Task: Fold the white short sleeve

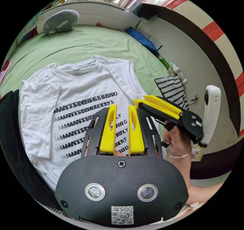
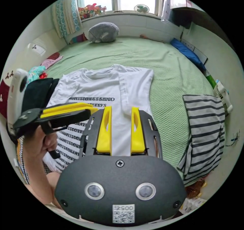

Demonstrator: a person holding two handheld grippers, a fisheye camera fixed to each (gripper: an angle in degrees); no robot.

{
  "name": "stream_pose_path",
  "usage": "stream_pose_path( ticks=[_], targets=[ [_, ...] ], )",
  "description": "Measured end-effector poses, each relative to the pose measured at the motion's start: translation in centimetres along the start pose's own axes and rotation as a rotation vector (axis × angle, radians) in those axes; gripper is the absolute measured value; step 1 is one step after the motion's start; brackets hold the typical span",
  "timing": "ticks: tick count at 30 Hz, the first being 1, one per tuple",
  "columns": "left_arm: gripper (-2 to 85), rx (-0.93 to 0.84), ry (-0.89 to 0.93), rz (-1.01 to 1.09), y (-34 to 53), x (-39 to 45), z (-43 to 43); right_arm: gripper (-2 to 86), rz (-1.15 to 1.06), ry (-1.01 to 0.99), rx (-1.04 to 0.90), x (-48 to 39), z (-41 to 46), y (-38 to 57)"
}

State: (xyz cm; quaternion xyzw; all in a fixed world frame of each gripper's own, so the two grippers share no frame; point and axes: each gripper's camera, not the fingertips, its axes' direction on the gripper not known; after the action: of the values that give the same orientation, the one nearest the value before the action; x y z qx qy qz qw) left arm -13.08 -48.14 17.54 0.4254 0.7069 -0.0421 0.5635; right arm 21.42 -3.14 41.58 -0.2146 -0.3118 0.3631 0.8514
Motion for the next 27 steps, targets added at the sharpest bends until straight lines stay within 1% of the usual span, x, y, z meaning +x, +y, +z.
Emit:
stream_pose_path(
  ticks=[2, 6, 11, 14, 18, 20, 23, 25, 27],
  targets=[
    [8.2, 0.001, -0.022, 0.004, -0.1, 0.1, -0.1, 9.9, -0.036, 0.036, 0.041, -1.1, 0.9, 1.2],
    [8.2, -0.001, -0.036, -0.005, -0.2, 0.1, 0.0, 8.3, -0.098, 0.152, 0.049, -2.2, 1.6, 1.8],
    [8.2, 0.004, -0.034, -0.014, -0.2, 0.2, 0.1, 4.3, -0.077, 0.171, 0.01, -1.8, 3.3, 2.3],
    [8.3, -0.009, -0.04, -0.011, -0.2, 0.4, 0.4, 1.1, -0.062, 0.2, 0.025, -1.6, 2.8, 2.3],
    [8.3, -0.013, -0.043, -0.005, -0.3, 0.7, 0.6, -0.5, 0.0, 0.082, 0.036, 0.1, 1.3, 2.4],
    [8.2, -0.019, -0.031, 0.0, -0.4, 1.0, 0.8, -0.6, 0.044, -0.029, 0.06, 1.4, 0.1, 2.5],
    [8.2, -0.032, -0.033, 0.006, -0.5, 1.2, 1.1, -0.5, 0.075, -0.132, 0.089, 2.2, -0.8, 2.5],
    [8.2, -0.038, -0.041, 0.008, -0.5, 1.3, 1.3, -0.3, 0.065, -0.17, 0.079, 2.0, -0.5, 2.5],
    [8.2, -0.043, -0.044, 0.009, -0.6, 1.4, 1.4, 0.3, 0.071, -0.162, 0.048, 1.8, 0.4, 2.5]
  ],
)
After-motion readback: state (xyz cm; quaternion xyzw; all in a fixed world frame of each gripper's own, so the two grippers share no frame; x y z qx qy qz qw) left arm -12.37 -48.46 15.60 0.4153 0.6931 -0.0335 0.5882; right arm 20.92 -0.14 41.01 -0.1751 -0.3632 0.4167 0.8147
